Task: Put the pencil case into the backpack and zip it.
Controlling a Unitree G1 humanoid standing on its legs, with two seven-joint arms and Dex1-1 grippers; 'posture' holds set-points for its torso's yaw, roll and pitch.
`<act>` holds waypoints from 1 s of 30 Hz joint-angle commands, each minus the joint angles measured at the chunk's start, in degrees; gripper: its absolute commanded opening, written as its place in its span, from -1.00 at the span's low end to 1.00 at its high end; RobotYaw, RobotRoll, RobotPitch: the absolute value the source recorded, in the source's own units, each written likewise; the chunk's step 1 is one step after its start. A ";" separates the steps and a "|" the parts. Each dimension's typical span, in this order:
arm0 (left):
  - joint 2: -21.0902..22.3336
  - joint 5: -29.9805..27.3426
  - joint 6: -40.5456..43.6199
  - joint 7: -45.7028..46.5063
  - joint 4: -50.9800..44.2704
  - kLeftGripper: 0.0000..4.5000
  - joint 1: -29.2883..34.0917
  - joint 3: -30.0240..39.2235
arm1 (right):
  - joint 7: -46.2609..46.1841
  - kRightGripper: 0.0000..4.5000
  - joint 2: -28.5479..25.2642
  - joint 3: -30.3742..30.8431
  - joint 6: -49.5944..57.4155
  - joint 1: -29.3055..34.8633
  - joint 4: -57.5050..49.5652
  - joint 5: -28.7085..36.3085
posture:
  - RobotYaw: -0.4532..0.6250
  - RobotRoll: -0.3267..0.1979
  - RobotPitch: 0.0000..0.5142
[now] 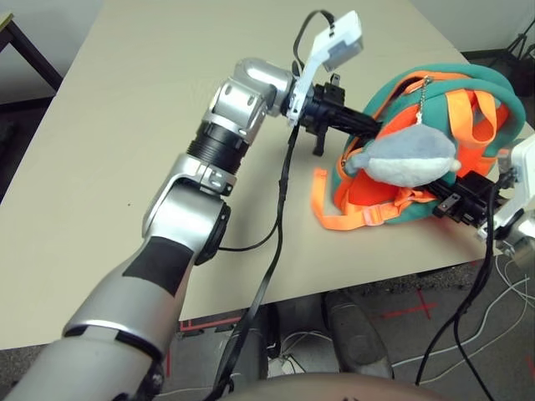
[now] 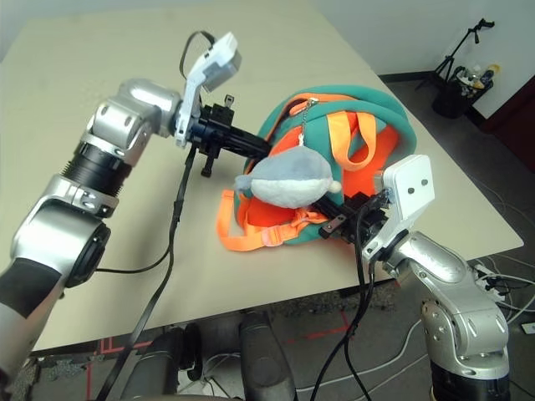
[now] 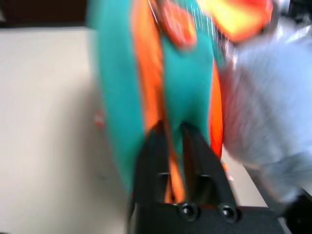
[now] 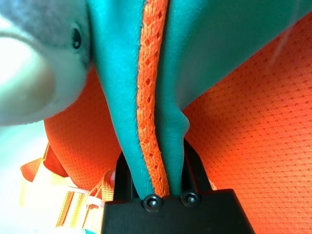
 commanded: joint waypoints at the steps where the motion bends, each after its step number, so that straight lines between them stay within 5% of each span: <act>1: 3.01 -1.66 3.81 -1.82 -3.19 0.00 -1.03 0.94 | 0.39 -0.91 -0.04 1.13 0.14 -0.07 0.27 0.16 | -0.50 0.25 -0.29; 8: 9.09 -8.91 20.92 -2.26 -22.06 1.00 3.03 0.16 | 1.41 -0.91 -0.10 1.79 -0.42 -0.95 1.88 -0.32 | -0.43 0.25 -0.29; 15: 9.01 -11.92 25.40 3.24 -34.36 1.00 7.86 -1.72 | 2.14 -0.91 -0.08 2.38 -0.93 -2.25 3.48 -0.85 | -0.41 0.25 -0.29; 30: 9.28 -7.82 17.46 7.63 -39.06 1.00 11.14 -10.39 | 2.31 -0.91 0.57 2.82 -1.82 -3.29 5.16 -1.82 | -0.42 0.25 -0.31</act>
